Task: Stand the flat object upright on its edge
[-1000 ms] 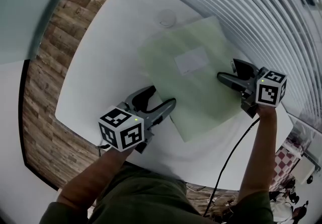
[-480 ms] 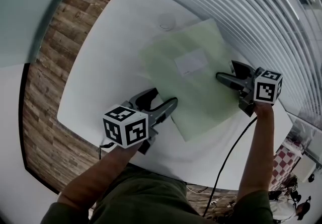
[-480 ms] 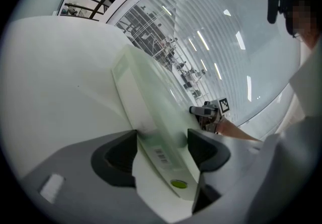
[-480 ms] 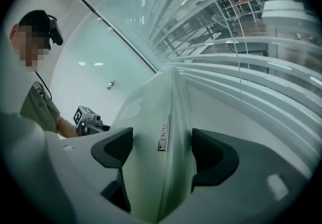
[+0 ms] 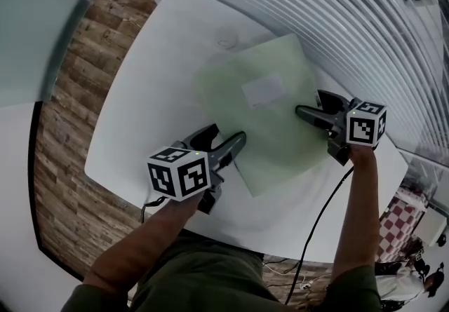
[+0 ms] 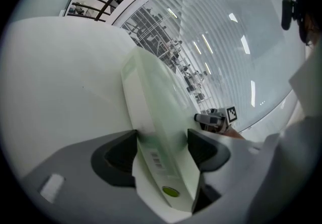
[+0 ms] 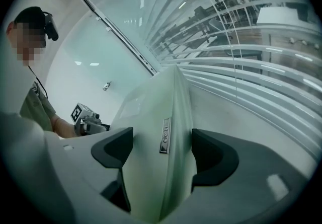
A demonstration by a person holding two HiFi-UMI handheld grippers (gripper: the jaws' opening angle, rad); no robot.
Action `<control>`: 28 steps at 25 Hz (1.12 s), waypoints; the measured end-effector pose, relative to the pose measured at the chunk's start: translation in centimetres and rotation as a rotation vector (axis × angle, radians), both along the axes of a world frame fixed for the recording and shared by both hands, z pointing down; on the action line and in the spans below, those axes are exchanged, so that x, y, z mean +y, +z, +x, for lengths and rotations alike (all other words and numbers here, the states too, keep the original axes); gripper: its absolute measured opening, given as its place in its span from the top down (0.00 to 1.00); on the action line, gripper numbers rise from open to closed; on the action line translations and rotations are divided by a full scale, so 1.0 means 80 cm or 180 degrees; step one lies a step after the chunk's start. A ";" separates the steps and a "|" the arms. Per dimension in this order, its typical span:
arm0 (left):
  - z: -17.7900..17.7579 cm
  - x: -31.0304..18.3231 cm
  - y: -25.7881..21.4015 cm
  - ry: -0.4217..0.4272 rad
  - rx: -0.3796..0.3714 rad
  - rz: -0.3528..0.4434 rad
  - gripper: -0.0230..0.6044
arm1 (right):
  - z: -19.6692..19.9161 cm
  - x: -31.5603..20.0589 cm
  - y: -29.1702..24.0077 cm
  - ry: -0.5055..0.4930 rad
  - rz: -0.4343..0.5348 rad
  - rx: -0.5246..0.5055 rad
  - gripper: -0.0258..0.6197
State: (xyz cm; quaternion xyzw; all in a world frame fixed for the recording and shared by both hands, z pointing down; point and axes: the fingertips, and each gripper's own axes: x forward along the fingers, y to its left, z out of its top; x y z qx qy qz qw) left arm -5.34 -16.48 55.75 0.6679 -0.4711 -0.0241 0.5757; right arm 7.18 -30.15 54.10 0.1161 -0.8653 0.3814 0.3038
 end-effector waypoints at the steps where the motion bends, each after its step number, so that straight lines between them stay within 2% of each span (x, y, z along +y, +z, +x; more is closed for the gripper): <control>1: 0.000 0.002 -0.002 -0.0002 -0.0002 0.0008 0.49 | 0.000 0.004 -0.003 0.0009 0.0030 0.0001 0.42; 13: -0.008 0.030 -0.026 0.0053 -0.0140 0.0041 0.49 | 0.002 0.050 -0.040 0.0158 0.0311 0.0023 0.42; 20: -0.016 0.033 -0.066 0.0028 -0.0281 0.0246 0.49 | 0.014 0.080 -0.070 0.0301 0.0456 -0.0041 0.42; 28: -0.003 0.058 -0.108 0.0065 -0.0494 0.0473 0.49 | 0.037 0.125 -0.104 0.0456 0.0712 -0.0139 0.42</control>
